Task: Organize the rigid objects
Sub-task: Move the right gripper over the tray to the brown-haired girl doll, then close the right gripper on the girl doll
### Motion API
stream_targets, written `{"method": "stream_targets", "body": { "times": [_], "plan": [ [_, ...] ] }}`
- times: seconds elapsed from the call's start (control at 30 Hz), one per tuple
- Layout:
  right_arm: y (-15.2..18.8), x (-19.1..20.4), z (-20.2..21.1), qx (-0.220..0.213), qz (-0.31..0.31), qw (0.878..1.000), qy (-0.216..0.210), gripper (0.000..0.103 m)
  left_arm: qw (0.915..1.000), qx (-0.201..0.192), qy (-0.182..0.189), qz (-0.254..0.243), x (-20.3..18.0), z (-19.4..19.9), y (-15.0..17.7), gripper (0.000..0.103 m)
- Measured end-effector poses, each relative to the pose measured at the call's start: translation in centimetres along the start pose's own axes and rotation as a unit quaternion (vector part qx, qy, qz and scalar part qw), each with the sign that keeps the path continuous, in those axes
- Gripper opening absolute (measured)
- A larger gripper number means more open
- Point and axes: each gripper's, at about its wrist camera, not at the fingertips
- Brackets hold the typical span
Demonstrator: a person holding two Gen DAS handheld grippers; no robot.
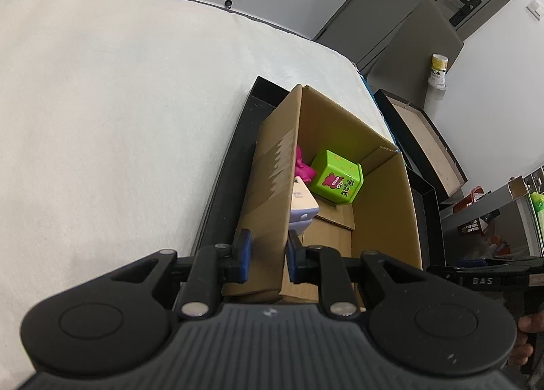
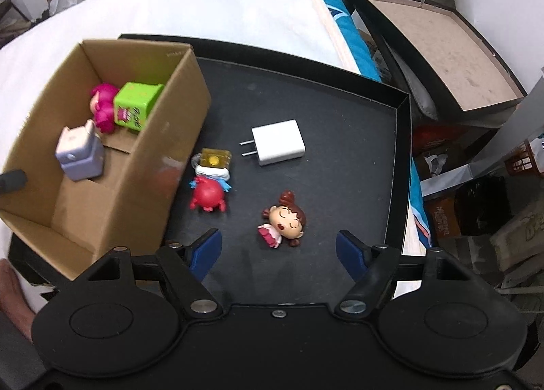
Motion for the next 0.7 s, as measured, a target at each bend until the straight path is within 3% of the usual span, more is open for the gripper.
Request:
{"method": "stream_targets", "body": {
  "times": [0.4,0.53,0.7],
  "plan": [
    [0.0,-0.7,-4.0,0.013,0.049,0.999,0.003,0.072,1.0000,0.000,-0.002,0.003,0.1,-0.4,0.1,0.019],
    [-0.2,-0.5,-5.0,0.017,0.077,0.997,0.006,0.064,1.0000,0.000,-0.001,0.001,0.0,-0.5,0.1,0.019],
    [-0.9,-0.4,-5.7,0.022,0.095,0.995,0.000,0.062,1.0000,0.000,-0.002,0.001,0.0,-0.5,0.0,0.019]
  ]
}}
Point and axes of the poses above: each gripper's, at about its wrist camera, not at the fingertips, and z roughly against the way its jaws point, x to its left, y to its underside, and after that the axes turned 1 degree about x, right-handed
